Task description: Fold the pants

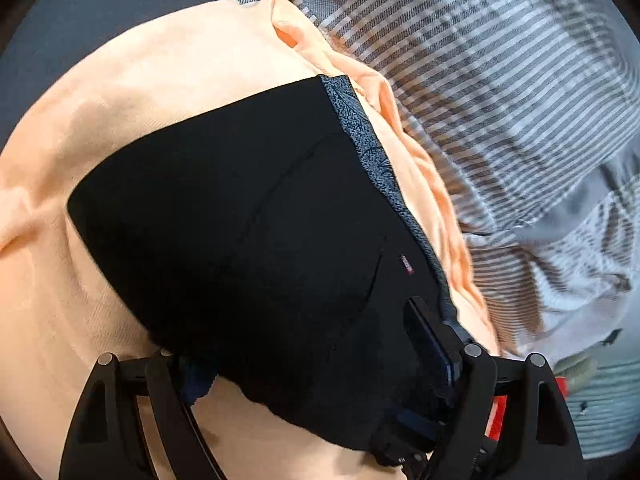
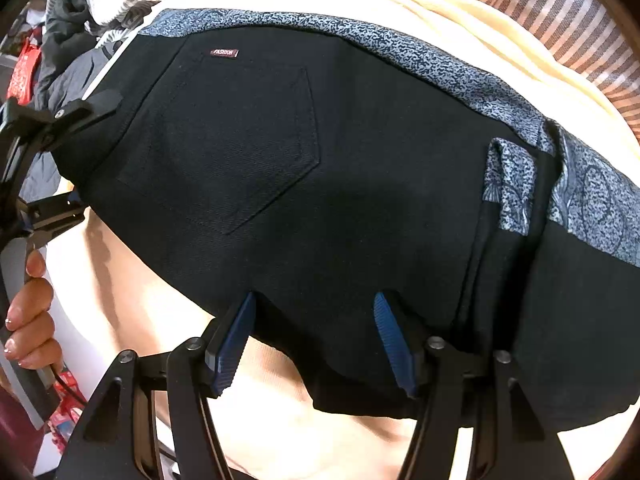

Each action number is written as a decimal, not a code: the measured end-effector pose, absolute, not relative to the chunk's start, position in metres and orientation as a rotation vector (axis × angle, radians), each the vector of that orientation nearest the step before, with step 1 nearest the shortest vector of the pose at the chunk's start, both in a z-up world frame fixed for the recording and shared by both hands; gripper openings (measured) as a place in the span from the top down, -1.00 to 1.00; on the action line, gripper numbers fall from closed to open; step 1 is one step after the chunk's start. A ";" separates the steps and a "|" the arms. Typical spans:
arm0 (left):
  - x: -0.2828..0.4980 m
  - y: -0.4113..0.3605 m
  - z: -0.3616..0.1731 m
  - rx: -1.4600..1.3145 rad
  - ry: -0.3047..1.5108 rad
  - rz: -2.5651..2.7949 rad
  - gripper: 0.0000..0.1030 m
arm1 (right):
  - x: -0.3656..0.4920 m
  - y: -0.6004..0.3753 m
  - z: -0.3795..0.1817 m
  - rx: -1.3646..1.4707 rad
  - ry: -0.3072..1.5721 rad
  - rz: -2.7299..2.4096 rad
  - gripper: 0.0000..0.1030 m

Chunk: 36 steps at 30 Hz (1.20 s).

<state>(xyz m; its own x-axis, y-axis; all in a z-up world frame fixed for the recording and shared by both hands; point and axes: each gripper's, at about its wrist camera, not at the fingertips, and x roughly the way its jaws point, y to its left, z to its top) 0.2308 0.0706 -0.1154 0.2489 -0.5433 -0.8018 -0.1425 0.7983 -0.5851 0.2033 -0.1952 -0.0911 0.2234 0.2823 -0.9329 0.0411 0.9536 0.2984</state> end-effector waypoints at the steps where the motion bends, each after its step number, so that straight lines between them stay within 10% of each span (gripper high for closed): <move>1: 0.232 0.066 -0.114 -0.594 1.320 -0.284 -0.62 | 0.203 -0.196 -0.091 0.284 1.339 0.171 -0.28; 5: 0.233 0.050 -0.105 -0.385 1.330 -0.171 0.19 | 0.205 -0.203 -0.084 0.306 1.356 0.181 -0.28; 8: 0.229 0.046 -0.096 -0.284 1.309 -0.163 0.39 | 0.211 -0.217 -0.067 0.343 1.338 0.174 -0.28; 22: 0.192 -0.044 -0.050 0.439 1.041 -0.241 0.42 | 0.319 -0.213 0.072 0.450 1.288 0.392 -0.65; 36: 0.189 -0.056 -0.050 0.558 0.987 -0.253 0.42 | 0.380 -0.087 0.042 -0.038 1.584 0.493 -0.78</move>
